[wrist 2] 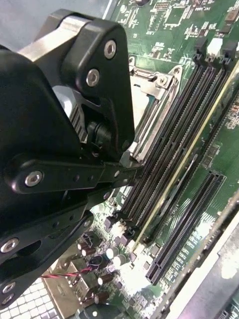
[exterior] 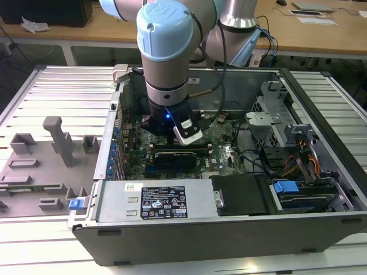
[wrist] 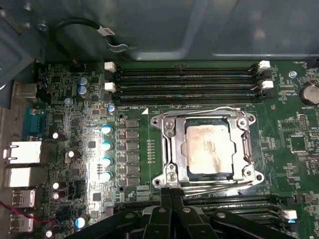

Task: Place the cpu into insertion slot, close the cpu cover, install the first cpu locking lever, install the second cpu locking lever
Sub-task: 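Install the second cpu locking lever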

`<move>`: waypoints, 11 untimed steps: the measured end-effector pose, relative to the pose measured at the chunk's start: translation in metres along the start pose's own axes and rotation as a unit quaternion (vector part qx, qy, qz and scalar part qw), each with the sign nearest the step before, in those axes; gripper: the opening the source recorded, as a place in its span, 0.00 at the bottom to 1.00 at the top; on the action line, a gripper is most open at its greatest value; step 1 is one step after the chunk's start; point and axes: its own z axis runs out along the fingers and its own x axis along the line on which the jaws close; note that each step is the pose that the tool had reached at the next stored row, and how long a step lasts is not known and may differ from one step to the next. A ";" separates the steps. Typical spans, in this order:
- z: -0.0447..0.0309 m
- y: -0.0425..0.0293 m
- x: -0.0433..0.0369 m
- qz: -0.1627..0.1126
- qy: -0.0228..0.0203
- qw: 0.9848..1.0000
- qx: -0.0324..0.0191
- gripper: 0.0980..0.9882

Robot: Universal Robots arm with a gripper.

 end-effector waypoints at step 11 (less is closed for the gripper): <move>0.0074 0.0059 0.0050 0.000 0.000 1.000 -0.004 0.01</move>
